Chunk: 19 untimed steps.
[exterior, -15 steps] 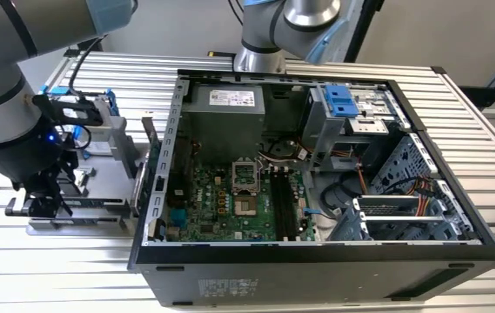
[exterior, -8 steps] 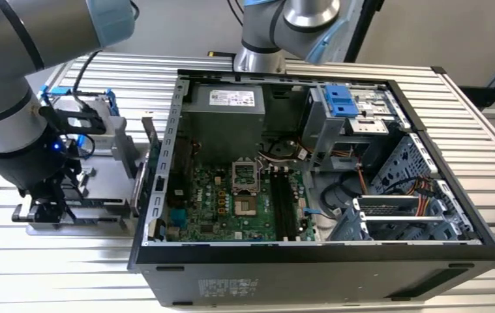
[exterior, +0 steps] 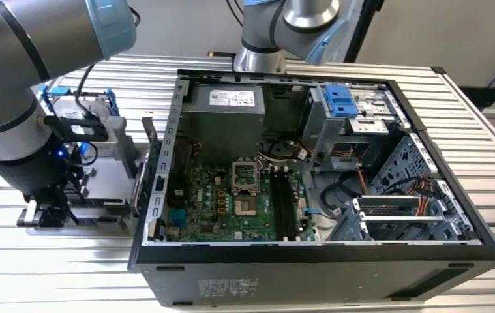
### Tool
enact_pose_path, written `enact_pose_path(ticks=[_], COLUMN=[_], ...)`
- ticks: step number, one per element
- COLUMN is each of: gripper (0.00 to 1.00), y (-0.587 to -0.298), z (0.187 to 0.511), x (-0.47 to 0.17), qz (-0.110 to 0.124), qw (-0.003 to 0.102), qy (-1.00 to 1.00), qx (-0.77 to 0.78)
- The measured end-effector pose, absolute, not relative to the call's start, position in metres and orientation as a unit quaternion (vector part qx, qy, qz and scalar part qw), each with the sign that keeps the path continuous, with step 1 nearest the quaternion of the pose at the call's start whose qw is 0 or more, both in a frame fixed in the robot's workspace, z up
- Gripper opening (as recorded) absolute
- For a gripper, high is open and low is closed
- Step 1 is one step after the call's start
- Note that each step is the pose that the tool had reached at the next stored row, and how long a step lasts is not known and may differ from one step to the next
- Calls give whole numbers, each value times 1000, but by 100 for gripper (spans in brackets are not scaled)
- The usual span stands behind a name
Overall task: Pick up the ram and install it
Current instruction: 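Pick up the ram and move it above insertion slot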
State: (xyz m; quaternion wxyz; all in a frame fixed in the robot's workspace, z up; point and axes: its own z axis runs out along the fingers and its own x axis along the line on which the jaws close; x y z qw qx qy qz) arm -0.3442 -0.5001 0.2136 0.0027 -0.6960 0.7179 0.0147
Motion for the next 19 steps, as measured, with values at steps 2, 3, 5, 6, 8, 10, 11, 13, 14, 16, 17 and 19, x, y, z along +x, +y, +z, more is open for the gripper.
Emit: enact_pose_path(ticks=[2, 3, 5, 6, 8, 10, 11, 13, 14, 16, 17, 19], gripper=[100, 100, 100, 100, 100, 100, 100, 100, 100, 0, 0, 0], y=[-500, -500, -500, -500, -500, -500, -500, -500, -500, -500, -500, -500], z=[210, 208, 204, 203, 199, 195, 194, 192, 192, 192, 192, 192], x=[-344, -344, -344, -344, -344, -344, -344, -344, -344, -344, -344, -344], qz=[15, 15, 15, 15, 15, 15, 15, 15, 15, 15, 15, 15], qw=[3, 3, 3, 3, 3, 3, 3, 3, 3, 3, 3, 3], qy=[718, 718, 718, 718, 718, 718, 718, 718, 718, 718, 718, 718], qx=[-696, -696, -696, -696, -696, -696, -696, -696, -696, -696, -696, -696])
